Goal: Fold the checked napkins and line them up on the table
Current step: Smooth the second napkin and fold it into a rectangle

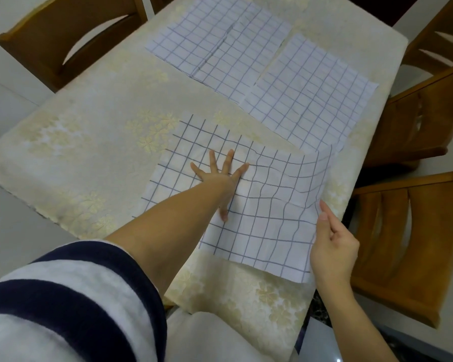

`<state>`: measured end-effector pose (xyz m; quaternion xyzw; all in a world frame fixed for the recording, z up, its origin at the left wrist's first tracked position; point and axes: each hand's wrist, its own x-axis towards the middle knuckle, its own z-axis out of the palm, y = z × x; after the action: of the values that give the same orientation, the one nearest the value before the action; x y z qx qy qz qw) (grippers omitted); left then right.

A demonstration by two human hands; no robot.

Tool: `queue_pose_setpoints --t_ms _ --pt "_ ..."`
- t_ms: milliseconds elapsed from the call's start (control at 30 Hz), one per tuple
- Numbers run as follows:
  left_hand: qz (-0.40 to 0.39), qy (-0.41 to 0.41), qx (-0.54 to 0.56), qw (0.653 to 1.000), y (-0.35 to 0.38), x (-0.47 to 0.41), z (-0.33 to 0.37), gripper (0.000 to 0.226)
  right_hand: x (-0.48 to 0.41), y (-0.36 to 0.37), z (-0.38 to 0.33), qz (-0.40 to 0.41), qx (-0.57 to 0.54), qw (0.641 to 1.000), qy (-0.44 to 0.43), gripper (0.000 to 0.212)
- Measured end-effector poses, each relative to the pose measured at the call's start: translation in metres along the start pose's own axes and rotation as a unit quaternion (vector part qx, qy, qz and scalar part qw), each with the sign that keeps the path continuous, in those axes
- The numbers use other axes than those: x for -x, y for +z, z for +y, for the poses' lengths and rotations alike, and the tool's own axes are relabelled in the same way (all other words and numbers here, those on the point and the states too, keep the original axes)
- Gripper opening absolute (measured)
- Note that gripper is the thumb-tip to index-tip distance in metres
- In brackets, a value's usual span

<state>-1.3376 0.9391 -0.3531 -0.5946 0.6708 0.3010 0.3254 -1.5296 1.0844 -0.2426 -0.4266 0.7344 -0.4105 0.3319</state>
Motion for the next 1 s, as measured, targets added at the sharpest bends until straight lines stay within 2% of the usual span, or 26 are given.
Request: queue_pose_setpoints --t_ms 133,233,267,333,367,400,467,500,567,633,700,767,800,867,933,1000 --pt "0.016 0.030 -0.008 0.999 0.000 0.003 -0.004 0.171 0.005 0.016 -0.025 -0.027 0.000 0.998 -0.051 0.035" --pt "0.059 0.065 0.024 0.996 -0.003 0.011 -0.020 0.161 0.009 0.032 -0.039 -0.054 0.008 0.996 -0.077 0.036" --pt "0.091 0.074 0.045 0.992 -0.003 0.016 -0.028 0.151 0.009 0.038 -0.040 -0.061 0.010 0.994 -0.087 0.037" --pt "0.187 0.085 0.124 0.971 0.000 0.030 -0.049 0.118 0.005 0.050 -0.042 -0.070 0.017 0.991 -0.114 0.037" --pt "0.233 0.090 0.207 0.946 0.003 0.040 -0.059 0.097 0.003 0.057 -0.044 -0.073 0.020 0.989 -0.127 0.037" --pt "0.266 0.097 0.315 0.906 0.007 0.053 -0.069 0.079 0.002 0.065 -0.048 -0.078 0.025 0.987 -0.140 0.037" --pt "0.265 0.109 0.520 0.805 0.014 0.085 -0.083 0.060 0.001 0.085 -0.059 -0.103 0.031 0.978 -0.180 0.038" --pt "0.226 0.123 0.594 0.762 0.016 0.101 -0.088 0.061 0.001 0.098 -0.065 -0.122 0.041 0.970 -0.206 0.038" --pt "0.126 0.158 0.686 0.699 0.019 0.128 -0.096 0.076 0.002 0.120 -0.078 -0.159 0.071 0.947 -0.269 0.039" --pt "0.064 0.186 0.731 0.654 0.020 0.140 -0.104 0.090 0.001 0.141 -0.089 -0.197 0.101 0.922 -0.318 0.042" --pt "0.057 0.192 0.752 0.628 0.018 0.142 -0.111 0.094 0.001 0.159 -0.094 -0.256 0.144 0.889 -0.353 0.051" --pt "0.075 0.171 0.767 0.614 0.011 0.143 -0.116 0.082 0.002 0.170 -0.093 -0.300 0.187 0.852 -0.386 0.062" --pt "0.095 0.146 0.769 0.616 0.008 0.142 -0.118 0.066 0.003 0.171 -0.091 -0.327 0.196 0.841 -0.384 0.066" --pt "0.129 0.123 0.744 0.644 0.009 0.135 -0.122 0.033 0.003 0.168 -0.082 -0.378 0.188 0.841 -0.337 0.067" --pt "0.165 0.100 0.712 0.675 0.017 0.122 -0.127 0.020 0.004 0.161 -0.067 -0.399 0.170 0.851 -0.295 0.064" --pt "0.209 0.049 0.673 0.708 0.027 0.108 -0.131 0.013 0.002 0.157 -0.044 -0.379 0.159 0.862 -0.297 0.060"
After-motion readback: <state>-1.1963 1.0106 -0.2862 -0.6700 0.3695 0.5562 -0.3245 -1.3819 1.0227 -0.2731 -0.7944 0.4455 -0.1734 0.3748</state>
